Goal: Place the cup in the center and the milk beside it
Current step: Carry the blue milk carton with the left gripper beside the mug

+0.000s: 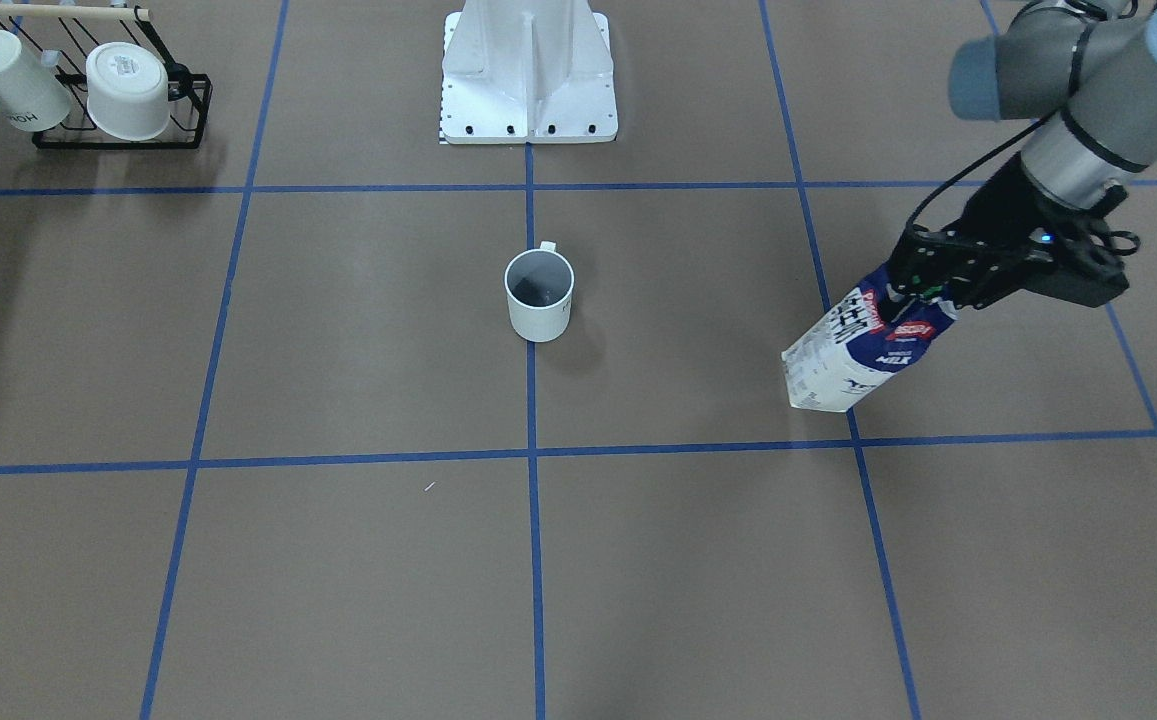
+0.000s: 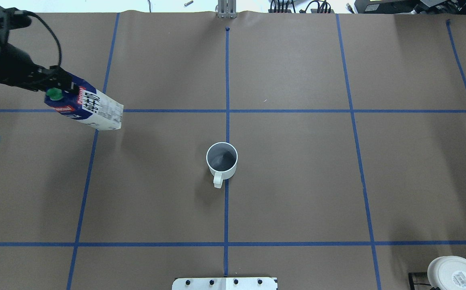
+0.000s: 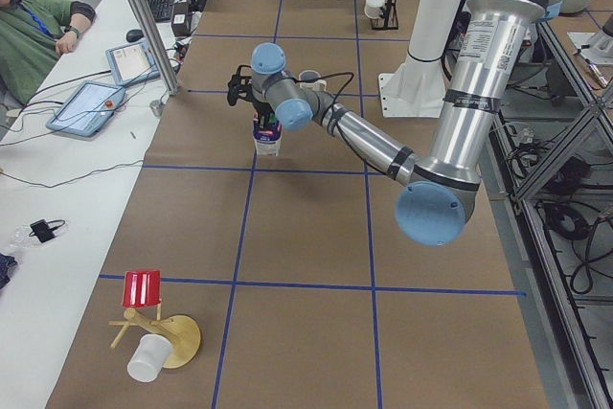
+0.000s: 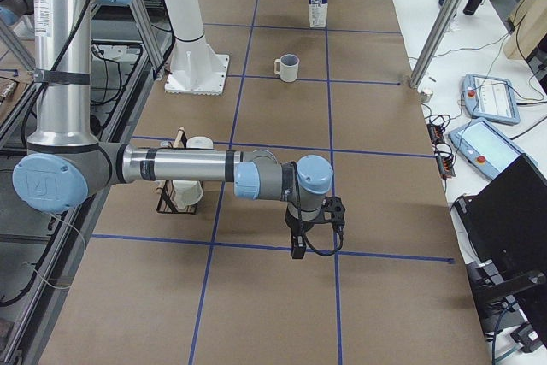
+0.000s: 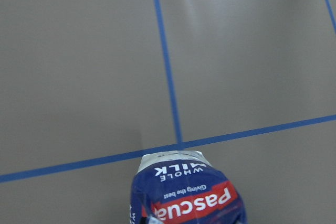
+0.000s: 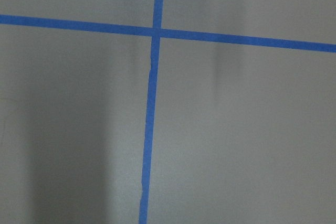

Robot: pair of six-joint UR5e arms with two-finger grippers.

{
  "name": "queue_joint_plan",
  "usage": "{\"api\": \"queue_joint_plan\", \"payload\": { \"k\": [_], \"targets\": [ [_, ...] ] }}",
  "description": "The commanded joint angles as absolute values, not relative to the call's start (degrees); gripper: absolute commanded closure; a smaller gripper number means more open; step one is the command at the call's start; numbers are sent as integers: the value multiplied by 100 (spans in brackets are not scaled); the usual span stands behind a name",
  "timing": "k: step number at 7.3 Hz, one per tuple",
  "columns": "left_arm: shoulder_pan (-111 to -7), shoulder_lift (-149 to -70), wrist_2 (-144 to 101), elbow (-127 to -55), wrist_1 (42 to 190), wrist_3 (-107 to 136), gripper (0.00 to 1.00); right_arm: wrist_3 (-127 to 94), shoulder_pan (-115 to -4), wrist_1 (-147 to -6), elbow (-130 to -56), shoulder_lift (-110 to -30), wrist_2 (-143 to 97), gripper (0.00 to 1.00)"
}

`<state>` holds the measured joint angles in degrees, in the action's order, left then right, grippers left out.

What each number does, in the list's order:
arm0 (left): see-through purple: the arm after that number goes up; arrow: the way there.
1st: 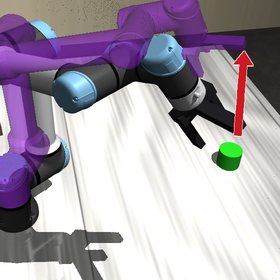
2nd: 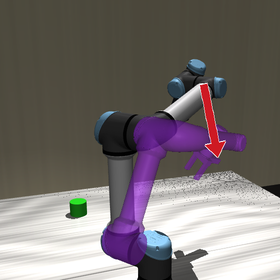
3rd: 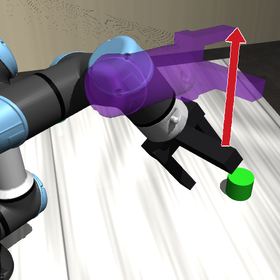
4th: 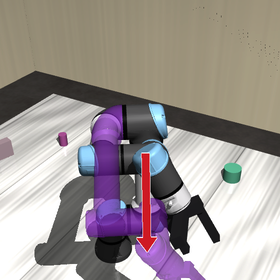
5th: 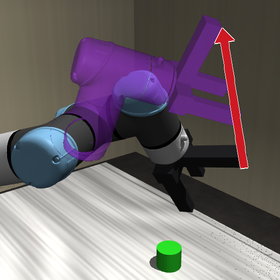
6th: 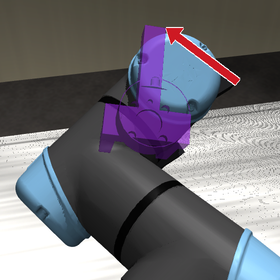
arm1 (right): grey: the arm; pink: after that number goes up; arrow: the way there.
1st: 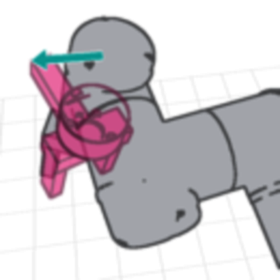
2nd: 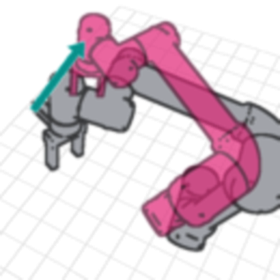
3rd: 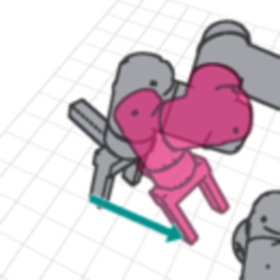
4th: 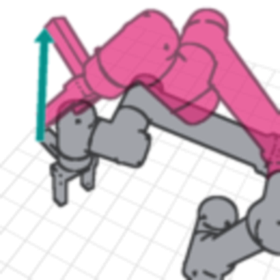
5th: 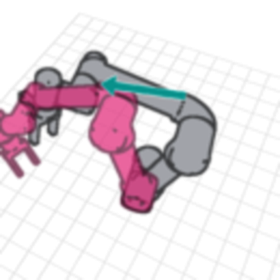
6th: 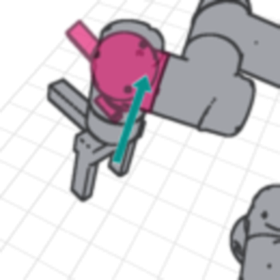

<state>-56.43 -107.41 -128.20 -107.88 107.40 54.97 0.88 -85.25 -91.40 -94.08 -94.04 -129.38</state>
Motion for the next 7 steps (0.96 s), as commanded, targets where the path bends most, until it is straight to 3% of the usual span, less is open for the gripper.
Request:
{"api": "queue_joint_plan", "payload": {
  "k": [1,3,7],
  "targets": [
    [-4575,-12078,-11843,-11118,8850,6333,100,88,-8525,-9149,-9396,-9413,-12937,0],
    [-3791,-12750,-11191,-10935,8316,6749,100,88,-8525,-9141,-9387,-9404,-12937,0],
    [-3252,-12788,-10881,-10899,8244,7022,100,79,-8525,-9141,-9378,-9396,-12964,0]
  ]
}}
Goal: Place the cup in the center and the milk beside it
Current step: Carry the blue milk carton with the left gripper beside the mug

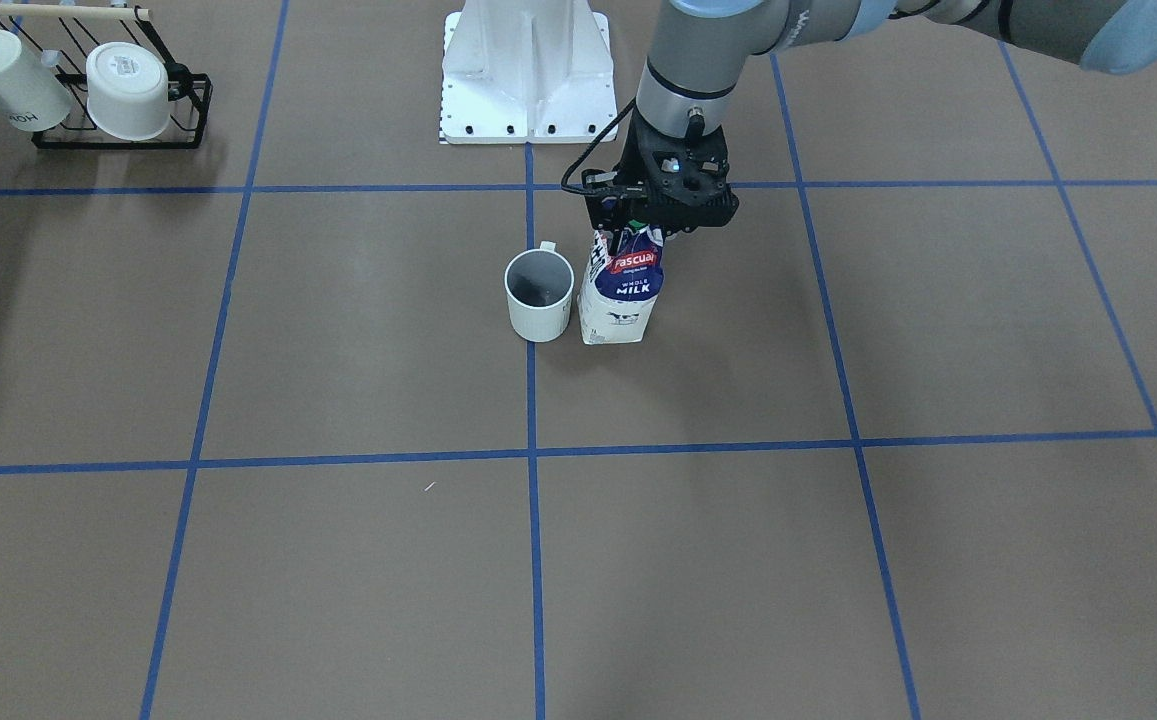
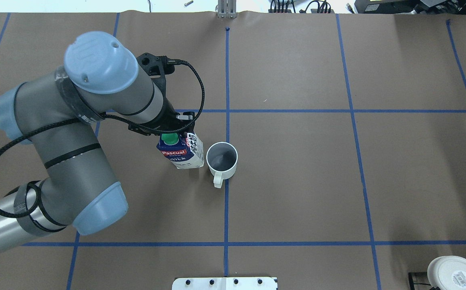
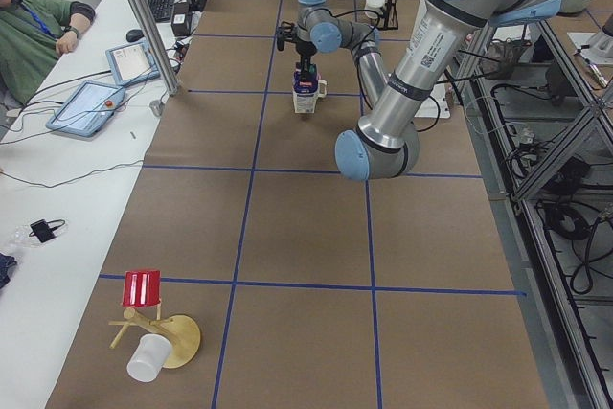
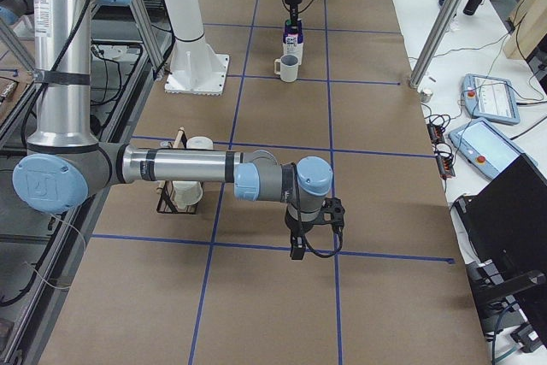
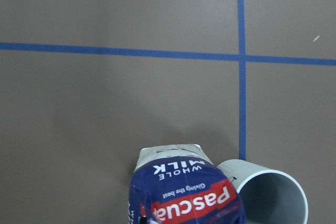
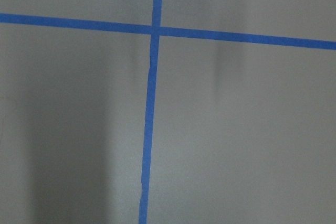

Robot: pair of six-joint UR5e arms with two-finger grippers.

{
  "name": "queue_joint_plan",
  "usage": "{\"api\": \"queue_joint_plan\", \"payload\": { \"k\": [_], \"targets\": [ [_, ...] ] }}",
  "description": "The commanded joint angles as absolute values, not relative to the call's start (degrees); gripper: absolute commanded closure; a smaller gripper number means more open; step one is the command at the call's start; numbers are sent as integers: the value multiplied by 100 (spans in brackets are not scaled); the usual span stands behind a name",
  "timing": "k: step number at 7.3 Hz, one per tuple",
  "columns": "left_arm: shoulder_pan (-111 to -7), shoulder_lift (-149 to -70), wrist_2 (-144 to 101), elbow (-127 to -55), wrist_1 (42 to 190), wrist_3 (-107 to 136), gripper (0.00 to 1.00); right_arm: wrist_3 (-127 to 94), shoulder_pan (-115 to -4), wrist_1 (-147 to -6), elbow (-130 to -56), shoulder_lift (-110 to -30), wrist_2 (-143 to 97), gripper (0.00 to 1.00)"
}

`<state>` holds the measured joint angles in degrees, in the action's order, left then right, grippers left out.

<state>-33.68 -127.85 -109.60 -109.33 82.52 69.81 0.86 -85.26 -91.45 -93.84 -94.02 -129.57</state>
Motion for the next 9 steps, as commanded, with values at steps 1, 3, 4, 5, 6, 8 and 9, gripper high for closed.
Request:
{"api": "queue_joint_plan", "payload": {
  "k": [1,3,4,5,6,8,9],
  "targets": [
    [-3243,-12788,-10872,-10890,8244,7022,100,88,-8525,-9149,-9378,-9396,-12973,0],
    [-3234,-12788,-10803,-10829,8253,7005,33,88,-8525,-9149,-9360,-9396,-12973,0],
    [-3182,-12779,-10576,-10837,8253,6996,1,88,-8525,-9149,-9360,-9396,-12973,0],
    [-3138,-12788,-10399,-10837,8253,6953,1,88,-8525,-9141,-9360,-9396,-12981,0],
    [-3138,-12788,-10424,-10898,8244,6926,1,88,-8525,-9141,-9360,-9396,-12990,0],
    [-3434,-12771,-10476,-11222,7852,6097,1,88,-8525,-9141,-9334,-9387,-12990,0],
    [-3941,-12718,-10868,-11311,7448,5351,1,97,-8525,-9141,-9308,-9387,-12982,0]
  ]
}}
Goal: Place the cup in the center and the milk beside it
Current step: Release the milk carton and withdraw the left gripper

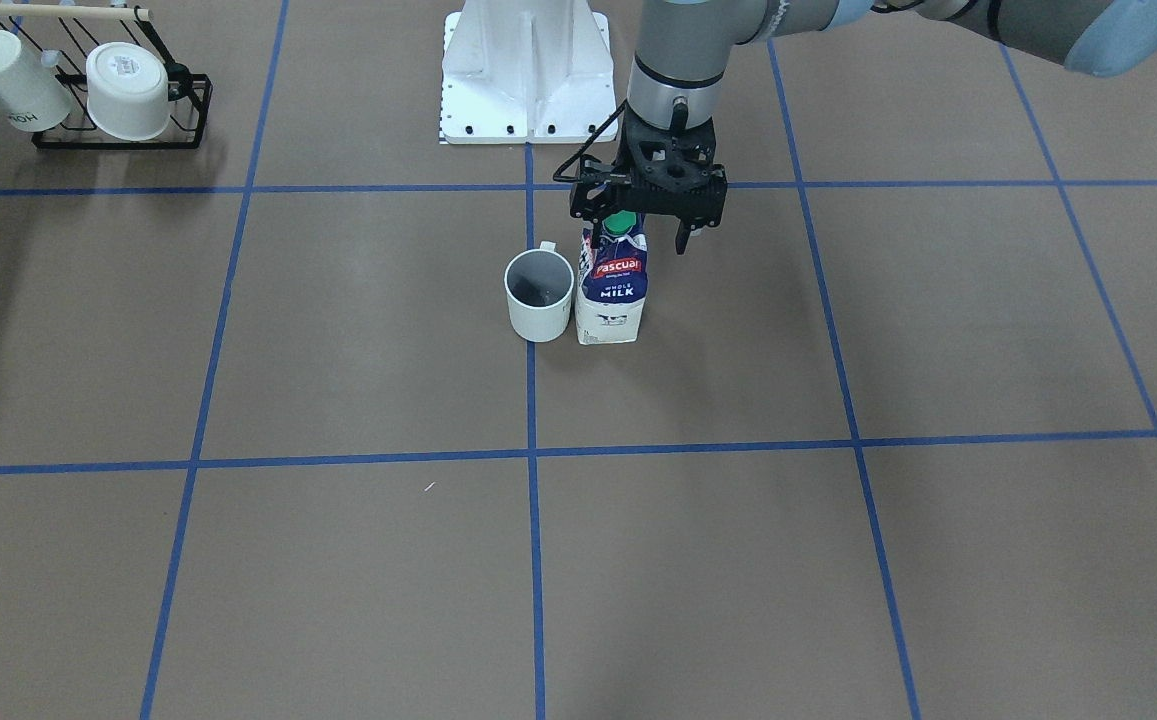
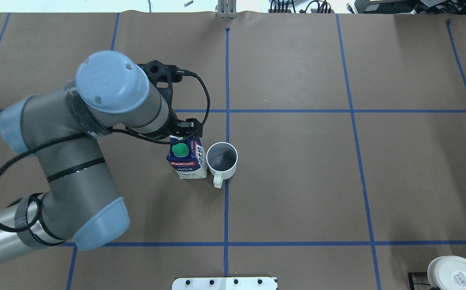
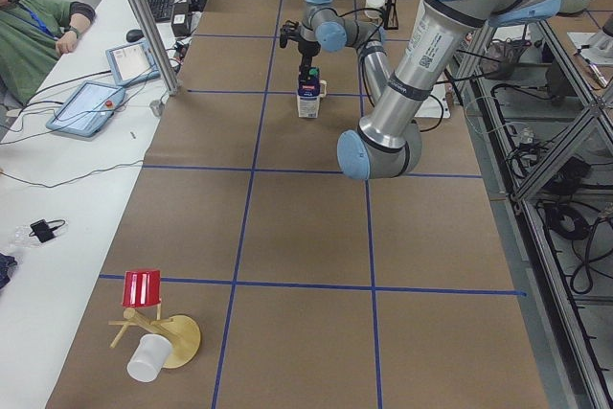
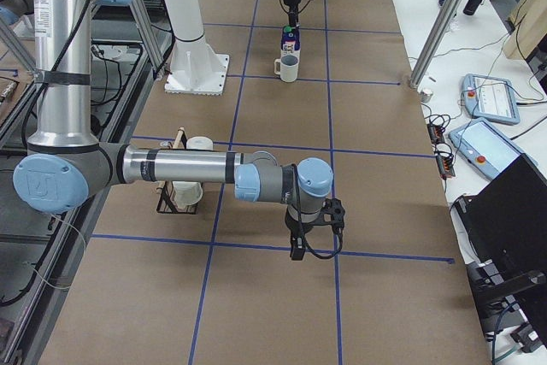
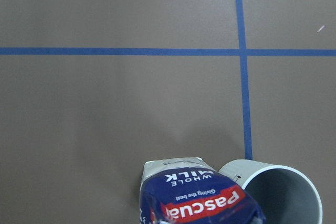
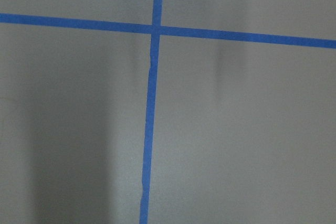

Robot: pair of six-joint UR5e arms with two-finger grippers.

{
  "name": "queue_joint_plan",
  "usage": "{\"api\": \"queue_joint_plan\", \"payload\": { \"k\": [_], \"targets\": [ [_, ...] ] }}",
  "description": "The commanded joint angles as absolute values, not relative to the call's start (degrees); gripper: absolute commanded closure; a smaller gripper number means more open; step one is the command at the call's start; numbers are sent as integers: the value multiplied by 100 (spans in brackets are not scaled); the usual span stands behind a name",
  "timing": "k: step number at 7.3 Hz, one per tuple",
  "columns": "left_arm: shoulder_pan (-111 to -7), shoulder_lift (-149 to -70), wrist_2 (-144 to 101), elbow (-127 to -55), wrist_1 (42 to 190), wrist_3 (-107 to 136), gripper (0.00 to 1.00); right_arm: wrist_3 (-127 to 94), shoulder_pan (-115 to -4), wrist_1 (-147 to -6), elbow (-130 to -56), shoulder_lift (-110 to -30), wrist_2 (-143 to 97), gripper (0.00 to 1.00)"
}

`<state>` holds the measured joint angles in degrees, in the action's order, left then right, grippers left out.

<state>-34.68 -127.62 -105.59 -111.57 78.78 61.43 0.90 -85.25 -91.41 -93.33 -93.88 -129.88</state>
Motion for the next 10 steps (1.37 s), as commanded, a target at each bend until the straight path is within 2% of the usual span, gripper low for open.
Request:
{"api": "queue_joint_plan", "payload": {
  "k": [1,3,5,6,8,10],
  "targets": [
    [-4581,-12405,-11368,-11390,7401,4274,1,97,-8525,-9141,-9282,-9387,-12981,0],
    [-5882,-11580,-12213,-11382,7409,2110,1,97,-8525,-9132,-9272,-9387,-12981,0],
    [-6982,-10841,-12715,-11033,7436,537,1,114,-8525,-9132,-9272,-9387,-12981,0],
    [-7388,-10419,-12744,-10752,7462,-125,1,123,-8525,-9132,-9272,-9387,-12973,0],
    [-8257,-10143,-12744,-10006,7619,-1147,1,132,-8525,-9123,-9281,-9396,-12955,0],
    [-8909,-9836,-12788,-9251,7986,-1160,1,141,-8525,-9105,-9290,-9387,-12920,0]
  ]
}}
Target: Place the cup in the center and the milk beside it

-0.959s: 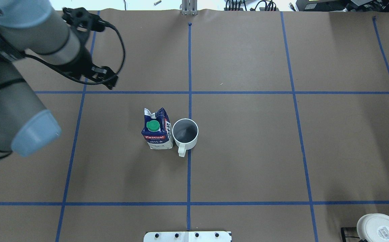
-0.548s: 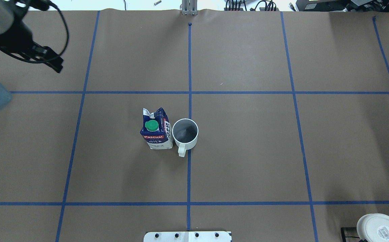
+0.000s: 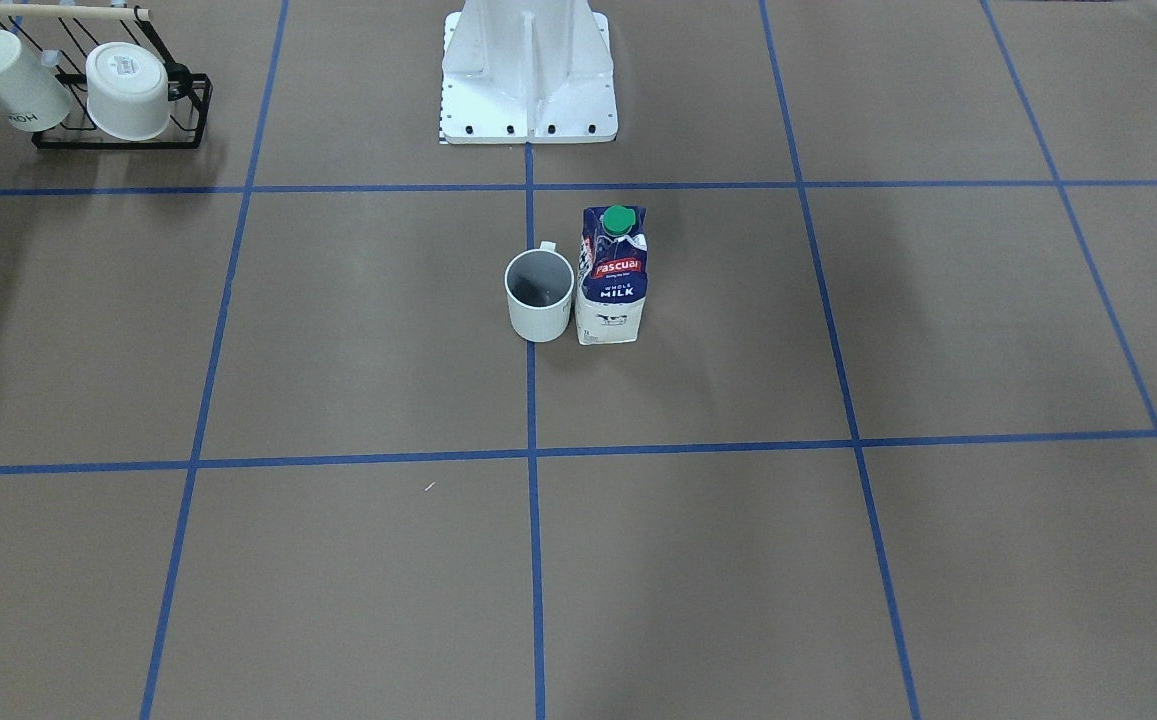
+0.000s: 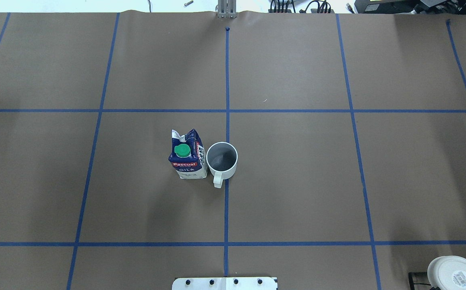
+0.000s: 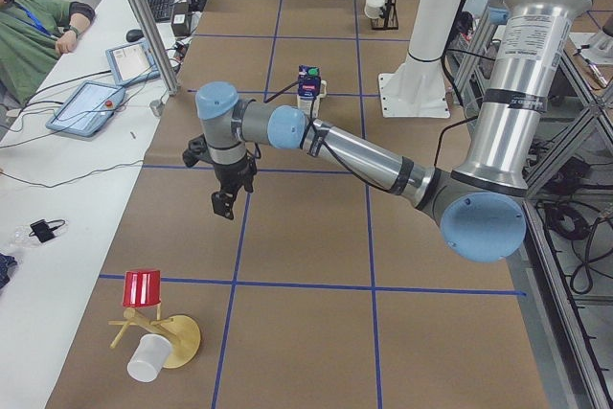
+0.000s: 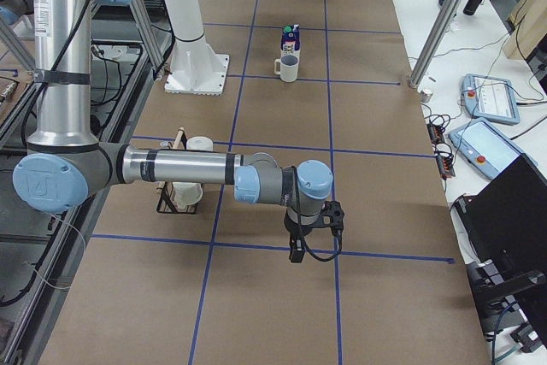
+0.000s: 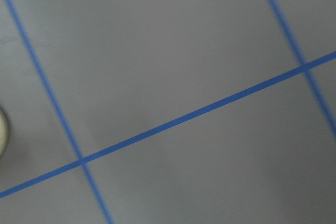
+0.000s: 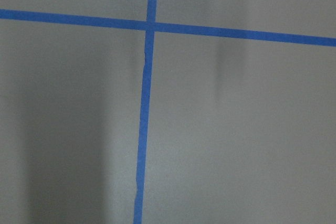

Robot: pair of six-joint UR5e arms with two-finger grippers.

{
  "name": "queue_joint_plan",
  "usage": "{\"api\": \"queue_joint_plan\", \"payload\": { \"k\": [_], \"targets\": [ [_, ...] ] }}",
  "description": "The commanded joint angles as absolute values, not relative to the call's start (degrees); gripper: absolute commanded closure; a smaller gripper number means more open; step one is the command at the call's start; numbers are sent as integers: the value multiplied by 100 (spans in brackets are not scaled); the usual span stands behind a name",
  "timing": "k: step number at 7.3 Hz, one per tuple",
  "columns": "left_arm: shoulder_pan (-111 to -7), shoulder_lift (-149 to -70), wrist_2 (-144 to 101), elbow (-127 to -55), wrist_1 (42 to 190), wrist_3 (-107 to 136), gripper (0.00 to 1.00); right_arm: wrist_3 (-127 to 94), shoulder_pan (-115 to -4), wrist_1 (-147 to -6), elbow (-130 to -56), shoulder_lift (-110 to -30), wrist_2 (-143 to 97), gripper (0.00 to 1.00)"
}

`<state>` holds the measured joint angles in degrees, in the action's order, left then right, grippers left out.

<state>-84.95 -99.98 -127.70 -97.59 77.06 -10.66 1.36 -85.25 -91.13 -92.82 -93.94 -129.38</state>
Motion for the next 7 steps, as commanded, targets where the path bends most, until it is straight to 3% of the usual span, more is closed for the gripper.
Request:
{"api": "queue_joint_plan", "payload": {
  "k": [1,4,7],
  "targets": [
    [-9034,-9591,-12832,-9063,8389,-1169,1,141,-8525,-9105,-9290,-9387,-12920,0],
    [-9044,-8799,-13245,-9105,8945,-1099,1,132,-8525,-9105,-9299,-9378,-12929,0],
    [-9026,-8780,-13719,-9210,8956,-1116,1,132,-8525,-9105,-9299,-9378,-12929,0]
  ]
}}
